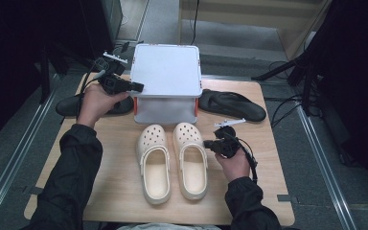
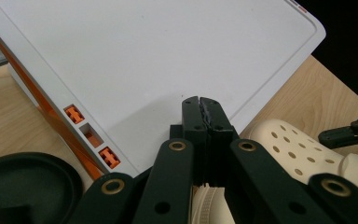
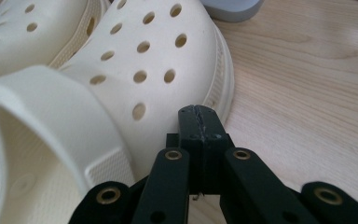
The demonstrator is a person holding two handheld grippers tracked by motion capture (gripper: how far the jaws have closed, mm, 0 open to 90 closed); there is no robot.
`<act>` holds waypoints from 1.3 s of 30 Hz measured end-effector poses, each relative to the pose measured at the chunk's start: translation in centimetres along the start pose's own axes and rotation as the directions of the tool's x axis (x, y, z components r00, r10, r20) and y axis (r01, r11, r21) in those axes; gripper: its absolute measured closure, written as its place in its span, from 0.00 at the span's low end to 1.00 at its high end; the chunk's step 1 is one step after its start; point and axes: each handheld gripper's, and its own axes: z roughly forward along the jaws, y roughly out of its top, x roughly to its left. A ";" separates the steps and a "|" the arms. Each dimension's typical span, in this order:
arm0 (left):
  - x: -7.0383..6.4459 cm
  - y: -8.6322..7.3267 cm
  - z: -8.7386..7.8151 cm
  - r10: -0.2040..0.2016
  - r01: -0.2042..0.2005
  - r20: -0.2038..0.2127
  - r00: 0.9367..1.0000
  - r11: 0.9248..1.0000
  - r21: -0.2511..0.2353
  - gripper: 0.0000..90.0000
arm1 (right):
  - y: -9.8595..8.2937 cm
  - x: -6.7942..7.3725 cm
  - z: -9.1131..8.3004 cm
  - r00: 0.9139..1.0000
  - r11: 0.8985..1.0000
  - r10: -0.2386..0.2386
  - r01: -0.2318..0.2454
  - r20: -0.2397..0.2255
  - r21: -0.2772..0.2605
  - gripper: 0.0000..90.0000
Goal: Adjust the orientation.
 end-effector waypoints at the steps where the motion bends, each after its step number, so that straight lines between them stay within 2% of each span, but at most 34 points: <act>1: 0.0 0.0 0.0 0.000 0.000 0.000 1.000 1.000 0.000 1.00 | -0.2 0.1 -0.3 1.000 1.000 -0.003 0.003 0.008 0.007 1.00; 3: 0.0 0.0 0.0 -0.001 0.001 -0.002 1.000 1.000 0.001 1.00 | -0.8 0.3 -1.0 1.000 1.000 -0.010 0.010 0.015 0.008 1.00; 5: -0.1 0.0 0.0 0.001 -0.001 -0.002 1.000 1.000 0.003 1.00 | -1.5 0.5 -1.5 1.000 0.999 -0.018 0.018 -0.001 0.026 1.00; 7: -0.1 0.0 0.0 0.001 -0.001 -0.004 1.000 1.000 0.003 1.00 | -1.8 0.8 -1.6 1.000 0.999 -0.020 0.020 -0.008 0.033 1.00; 8: -0.1 0.0 0.0 0.002 -0.002 -0.005 1.000 1.000 0.004 1.00 | -2.2 1.4 -1.5 0.999 0.999 -0.034 0.035 -0.011 0.042 1.00; 9: -0.1 0.0 0.0 0.002 -0.002 -0.006 1.000 1.000 0.003 1.00 | -2.2 1.5 -1.4 0.999 0.998 -0.049 0.049 -0.004 0.036 1.00; 11: -0.1 0.0 0.0 0.002 -0.002 -0.006 1.000 1.000 0.003 1.00 | -2.0 1.6 -1.2 0.998 0.998 -0.051 0.052 -0.025 0.036 1.00; 22: -0.1 0.0 0.0 0.001 -0.001 -0.001 1.000 1.000 0.002 1.00 | -1.2 2.5 -0.1 0.995 0.996 -0.080 0.083 -0.066 0.036 1.00; 27: 0.0 0.0 0.0 0.001 -0.001 -0.001 1.000 1.000 0.002 1.00 | -1.1 2.5 0.2 0.994 0.996 -0.089 0.091 -0.065 0.024 0.98; 32: 0.0 0.0 0.0 -0.002 0.002 0.002 1.000 1.000 0.000 1.00 | -1.1 2.6 -1.3 0.995 0.997 -0.070 0.069 -0.067 -0.022 0.98; 39: 0.0 -0.1 0.0 -0.003 0.003 0.002 1.000 1.000 -0.003 1.00 | -1.0 4.9 -4.0 0.994 0.992 -0.088 0.081 -0.072 -0.101 0.86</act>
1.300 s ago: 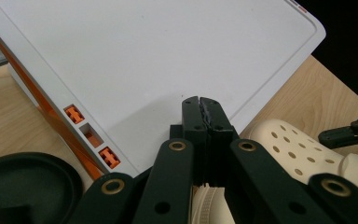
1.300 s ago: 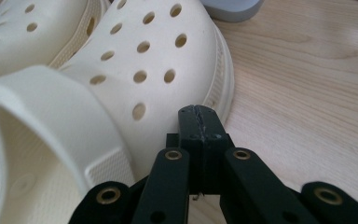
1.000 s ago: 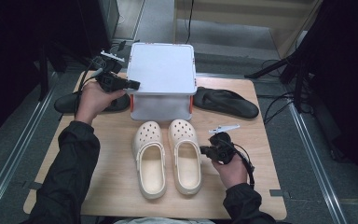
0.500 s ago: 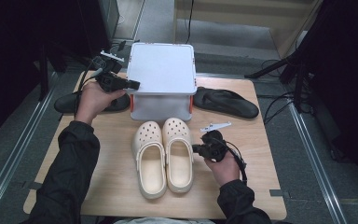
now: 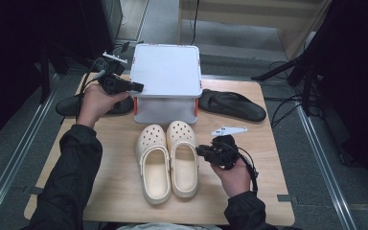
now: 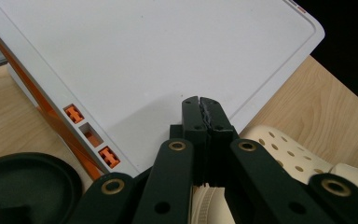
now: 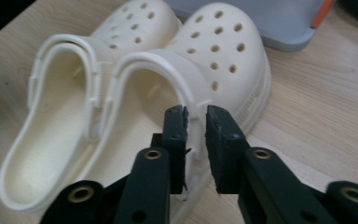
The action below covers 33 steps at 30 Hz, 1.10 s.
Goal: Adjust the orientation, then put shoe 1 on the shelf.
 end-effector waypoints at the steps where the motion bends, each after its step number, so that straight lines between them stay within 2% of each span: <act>1: 0.0 0.0 0.0 0.003 -0.003 -0.001 1.000 1.000 -0.001 1.00 | 0.0 0.5 -0.2 1.000 1.000 -0.003 0.003 -0.002 -0.005 0.84; 4: 0.0 0.0 0.0 0.016 -0.016 -0.004 1.000 1.000 0.001 1.00 | -0.1 1.7 -0.3 1.000 1.000 -0.020 0.020 -0.004 -0.010 0.76; 8: -0.1 0.0 0.0 0.015 -0.015 -0.007 1.000 1.000 -0.001 1.00 | -0.4 3.3 -0.1 1.000 0.999 -0.015 0.015 -0.024 -0.031 0.69; 16: -0.1 0.0 0.1 0.017 -0.017 -0.006 1.000 1.000 -0.002 1.00 | -1.0 5.0 2.0 0.999 1.000 -0.002 0.001 -0.048 -0.012 0.59; 19: -0.1 0.0 0.0 0.016 -0.016 -0.001 1.000 1.000 -0.002 1.00 | -1.1 5.4 2.8 0.999 1.000 -0.008 0.008 -0.041 -0.004 0.53; 21: -0.1 0.0 0.0 0.018 -0.018 -0.002 1.000 1.000 -0.002 1.00 | -1.1 5.5 3.4 0.999 1.000 0.006 -0.006 -0.041 0.000 0.46; 24: -0.1 0.0 0.0 0.020 -0.020 -0.003 1.000 1.000 -0.003 1.00 | -1.1 5.8 4.2 0.999 1.000 0.009 -0.009 -0.032 -0.003 0.41; 30: -0.1 0.0 0.1 0.020 -0.020 -0.003 1.000 1.000 -0.003 1.00 | -0.8 6.0 5.5 0.999 1.000 0.026 -0.026 -0.019 -0.015 0.37; 33: -0.1 0.0 0.0 0.020 -0.020 0.000 1.000 1.000 -0.002 1.00 | -0.9 6.2 6.3 1.000 1.000 0.021 -0.021 -0.010 0.004 0.38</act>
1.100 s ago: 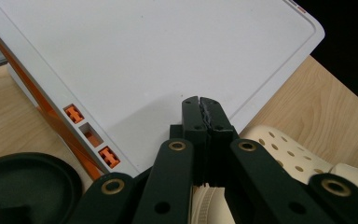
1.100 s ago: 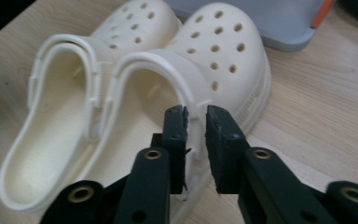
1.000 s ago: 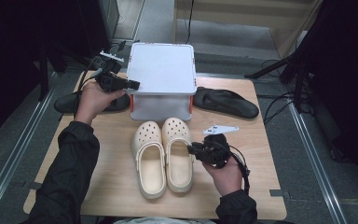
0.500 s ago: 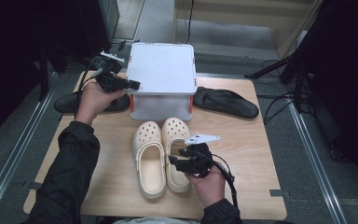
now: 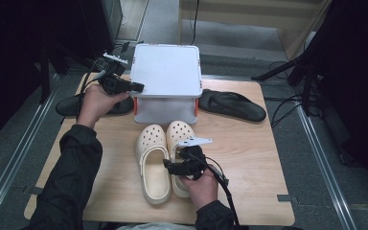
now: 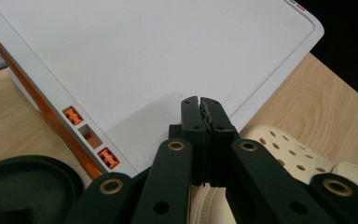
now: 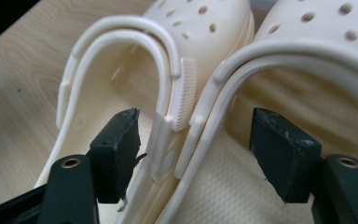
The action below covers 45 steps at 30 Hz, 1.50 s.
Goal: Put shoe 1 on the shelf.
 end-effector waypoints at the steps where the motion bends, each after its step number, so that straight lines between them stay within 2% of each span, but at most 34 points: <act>1: 0.0 0.0 0.0 -0.004 0.004 0.001 1.000 1.000 -0.003 1.00 | -0.1 0.1 0.2 1.000 1.000 0.005 -0.005 -0.005 0.007 0.38; 5: 0.0 0.0 0.0 -0.002 0.002 -0.001 1.000 1.000 -0.002 1.00 | -0.1 0.3 0.9 1.000 1.000 0.012 -0.012 0.001 0.003 0.38; 10: -0.1 0.0 0.0 -0.001 0.001 -0.006 1.000 1.000 0.001 1.00 | 0.1 0.2 1.9 0.998 0.998 0.067 -0.067 -0.015 0.003 0.38; 15: 0.0 0.0 0.0 -0.008 0.008 0.000 1.000 1.000 0.000 1.00 | 0.2 0.5 2.7 0.998 0.998 0.062 -0.062 0.018 0.005 0.41; 19: 0.0 0.0 0.0 -0.013 0.013 0.002 1.000 1.000 -0.002 1.00 | 0.3 0.6 3.1 0.996 0.998 0.066 -0.067 0.058 0.002 0.49; 22: 0.1 0.0 0.0 -0.011 0.011 0.004 1.000 1.000 -0.001 1.00 | 0.3 0.6 3.0 0.996 0.999 0.054 -0.054 0.068 0.002 0.55; 28: 0.0 0.0 0.0 -0.006 0.006 0.001 1.000 1.000 0.003 1.00 | 0.4 0.3 2.6 0.993 0.996 0.086 -0.087 0.083 0.003 0.65; 31: 0.1 0.0 0.0 -0.011 0.011 0.007 1.000 1.000 -0.003 1.00 | 0.3 0.5 2.2 0.988 0.998 0.057 -0.054 0.146 -0.024 0.72; 32: 0.1 0.0 0.0 -0.011 0.011 0.009 1.000 1.000 -0.002 1.00 | 0.3 0.3 2.1 0.987 0.998 0.059 -0.056 0.150 -0.025 0.72; 40: 0.2 0.0 0.0 -0.014 0.014 0.015 1.000 1.000 -0.003 1.00 | 1.4 -1.0 1.1 0.992 0.996 0.091 -0.090 0.089 -0.013 0.73; 45: 0.3 -0.1 0.0 -0.018 0.018 0.018 1.000 1.000 -0.004 1.00 | 2.5 -1.4 0.6 0.994 0.996 0.091 -0.090 0.067 -0.012 0.73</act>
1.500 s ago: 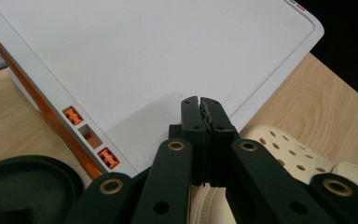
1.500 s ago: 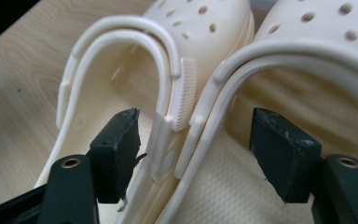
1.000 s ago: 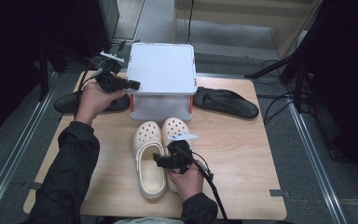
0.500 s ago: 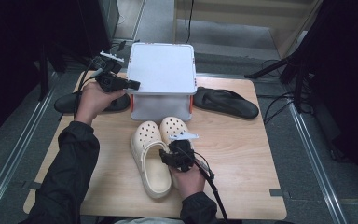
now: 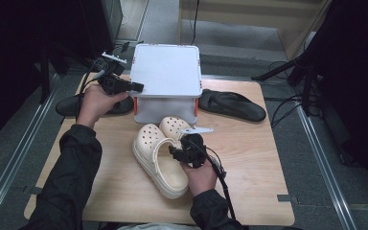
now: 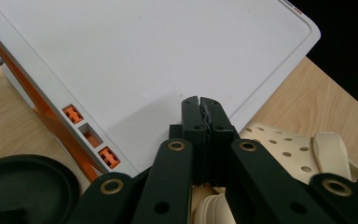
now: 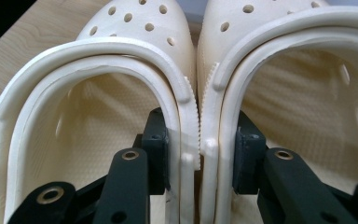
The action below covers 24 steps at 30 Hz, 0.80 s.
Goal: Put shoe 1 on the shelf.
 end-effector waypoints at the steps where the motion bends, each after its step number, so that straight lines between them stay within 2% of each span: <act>1: 0.0 0.0 0.0 0.000 0.000 0.000 1.000 1.000 0.000 1.00 | 0.2 0.0 -0.1 1.000 1.000 -0.007 0.007 0.002 -0.003 0.73; 4: 0.0 0.0 0.0 0.001 -0.001 0.000 1.000 1.000 0.002 1.00 | 0.8 0.0 -0.2 1.000 1.000 -0.016 0.016 0.003 -0.001 0.73; 12: 0.1 0.0 0.0 -0.005 0.005 0.009 1.000 1.000 -0.003 1.00 | 3.8 -0.5 0.1 0.999 0.999 -0.048 0.048 0.001 0.001 0.73; 19: 0.1 -0.1 0.0 -0.005 0.005 0.012 1.000 1.000 -0.005 1.00 | 6.5 -1.5 1.9 0.997 0.998 -0.060 0.061 0.041 -0.007 0.73; 24: 0.3 -0.1 0.0 -0.004 0.004 0.016 1.000 1.000 -0.005 1.00 | 7.5 -2.6 3.8 0.996 0.999 -0.039 0.041 0.077 -0.018 0.73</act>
